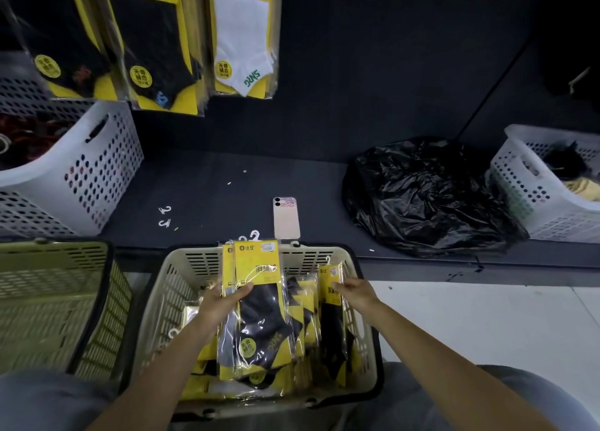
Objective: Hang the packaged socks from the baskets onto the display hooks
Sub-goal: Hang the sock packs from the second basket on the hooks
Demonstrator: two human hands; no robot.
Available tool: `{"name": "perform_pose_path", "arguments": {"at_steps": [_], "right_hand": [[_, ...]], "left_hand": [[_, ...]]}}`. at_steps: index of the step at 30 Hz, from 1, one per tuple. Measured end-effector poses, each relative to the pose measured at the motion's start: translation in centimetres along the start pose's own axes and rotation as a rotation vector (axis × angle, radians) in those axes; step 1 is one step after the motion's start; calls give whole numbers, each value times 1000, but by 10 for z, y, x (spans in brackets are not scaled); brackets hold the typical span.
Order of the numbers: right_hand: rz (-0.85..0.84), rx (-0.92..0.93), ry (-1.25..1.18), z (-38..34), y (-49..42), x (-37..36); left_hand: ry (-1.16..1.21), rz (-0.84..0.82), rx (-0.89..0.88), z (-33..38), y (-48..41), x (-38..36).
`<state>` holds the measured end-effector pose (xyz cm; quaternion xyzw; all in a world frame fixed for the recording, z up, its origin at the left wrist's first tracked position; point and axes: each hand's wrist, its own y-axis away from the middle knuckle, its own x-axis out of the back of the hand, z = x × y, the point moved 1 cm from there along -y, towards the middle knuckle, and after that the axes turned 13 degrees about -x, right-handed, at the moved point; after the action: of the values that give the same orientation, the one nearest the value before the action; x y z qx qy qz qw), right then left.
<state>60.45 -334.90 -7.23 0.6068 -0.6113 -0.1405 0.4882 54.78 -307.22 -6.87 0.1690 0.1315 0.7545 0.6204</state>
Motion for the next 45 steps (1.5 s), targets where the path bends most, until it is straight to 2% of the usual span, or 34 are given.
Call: {"name": "perform_pose_path", "arguments": {"at_steps": [3,5,9,13,18,23,31,35,40,45], "right_hand": [[4,-42,-17,3,-4,-7],[63,-57,-84,6,-7,-7],[169,2,-231,0,-4,2],[202,182,-402,-39,20,22],[137,473,-488,-111,79,41],[59,672,-563,-186,135,43],[-5,927,-590,-312,199,37],[31,950,-624,-357,210,33],[49,978,-576,-395,206,23],[97,888,-594,-421,182,15]], "left_hand": [[-7,-35,30,-2,3,-3],[-22,-43,23,-2,4,-3],[-13,10,-25,18,1,-3],[-12,31,-195,72,-2,1],[44,115,-436,164,2,21],[82,240,-631,242,12,60],[156,472,-725,306,30,125],[257,472,-775,318,33,144],[274,516,-792,324,30,153],[288,512,-809,323,26,155]]}}
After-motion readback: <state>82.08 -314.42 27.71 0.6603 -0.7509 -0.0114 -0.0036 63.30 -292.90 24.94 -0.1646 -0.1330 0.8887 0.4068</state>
